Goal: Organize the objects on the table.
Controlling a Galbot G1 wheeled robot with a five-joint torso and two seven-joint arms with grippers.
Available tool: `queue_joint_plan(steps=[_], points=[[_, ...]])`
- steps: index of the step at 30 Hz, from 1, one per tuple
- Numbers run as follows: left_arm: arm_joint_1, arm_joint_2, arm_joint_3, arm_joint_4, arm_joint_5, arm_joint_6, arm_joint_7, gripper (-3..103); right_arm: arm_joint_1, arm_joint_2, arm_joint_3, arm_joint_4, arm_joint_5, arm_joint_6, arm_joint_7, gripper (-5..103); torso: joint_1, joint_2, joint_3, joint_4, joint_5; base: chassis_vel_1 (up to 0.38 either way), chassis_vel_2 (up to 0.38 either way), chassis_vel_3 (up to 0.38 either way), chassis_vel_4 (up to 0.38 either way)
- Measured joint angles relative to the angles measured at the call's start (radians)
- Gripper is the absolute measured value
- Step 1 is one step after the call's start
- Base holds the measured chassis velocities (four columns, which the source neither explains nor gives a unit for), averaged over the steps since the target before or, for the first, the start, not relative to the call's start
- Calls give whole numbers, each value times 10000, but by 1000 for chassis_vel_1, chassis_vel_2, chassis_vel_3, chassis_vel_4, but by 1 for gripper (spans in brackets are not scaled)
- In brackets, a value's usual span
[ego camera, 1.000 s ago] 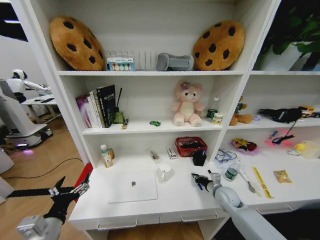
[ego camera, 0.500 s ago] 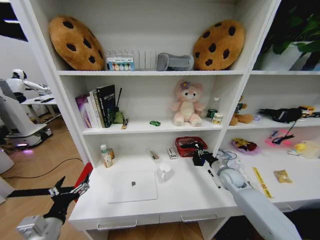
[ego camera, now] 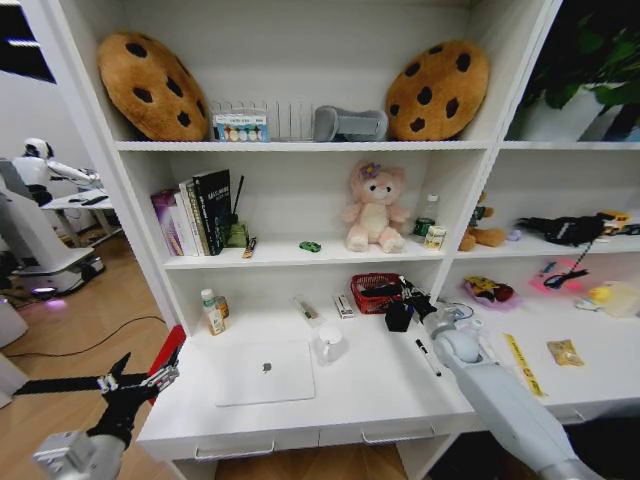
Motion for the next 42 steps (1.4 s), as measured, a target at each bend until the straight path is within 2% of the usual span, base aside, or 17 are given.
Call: queue_joint_plan(steps=[6,16,18,20,21,23,24,26,29,30,34,36,37,38,39,40,42], points=[[0,0,0,0,0,0,0,100,450,180,-245,-869,-355,482,-92,12,0,0,0,-1,0,0,0,0,0],[0,0,0,0,0,0,0,100,729,462,-463,-1616,-410,633,-95,12,0,0,0,-2,0,0,0,0,0],[0,0,0,0,0,0,0,100,729,476,-465,-1609,-415,590,-54,9,0,0,0,-1,0,0,0,0,0],[0,0,0,0,1,0,0,100,703,485,-453,-1485,-385,320,52,19,0,0,-1,-2,0,0,0,0,0],[0,0,0,0,1,0,0,100,703,485,-453,-1485,-385,320,52,19,0,0,-1,-2,0,0,0,0,0],[0,0,0,0,0,0,0,100,703,500,-448,-1478,-376,253,113,30,0,0,-1,-2,0,0,0,0,0],[0,0,0,0,0,0,0,100,703,500,-448,-1478,-376,253,113,30,0,0,-1,-2,0,0,0,0,0],[0,0,0,0,0,0,0,100,728,499,-461,-1492,-364,231,119,41,0,1,-1,-2,0,0,0,0,0],[0,0,0,0,0,0,0,100,736,492,-461,-1455,-335,205,120,51,0,1,-1,-1,0,0,0,0,0],[0,0,0,0,0,0,0,100,736,492,-461,-1455,-335,205,120,51,0,1,-1,-1,0,0,0,0,0],[0,0,0,0,0,0,1,100,-115,292,-66,-210,113,142,-15,73,0,0,-1,-2,-2,0,0,0,0],[0,0,0,0,0,0,2,100,-508,271,79,224,58,320,-9,73,0,0,-1,-4,1,0,0,0,0],[0,0,0,0,0,0,0,100,-955,239,255,760,-31,382,47,84,0,1,-1,-3,3,0,0,0,0],[0,0,0,0,0,0,0,100,-955,239,255,760,-31,382,47,84,0,1,-1,-3,3,0,0,0,0],[0,0,0,0,0,0,0,100,-1528,174,464,1510,-71,281,400,89,-1,1,-2,-3,2,0,0,0,0],[0,0,0,0,1,0,0,100,-1841,130,560,2010,-57,51,803,89,0,2,-1,-5,0,0,0,0,0],[0,0,0,0,1,0,2,100,-2464,41,800,3206,250,-640,1718,98,-1,2,-2,-4,0,0,0,0,0]])
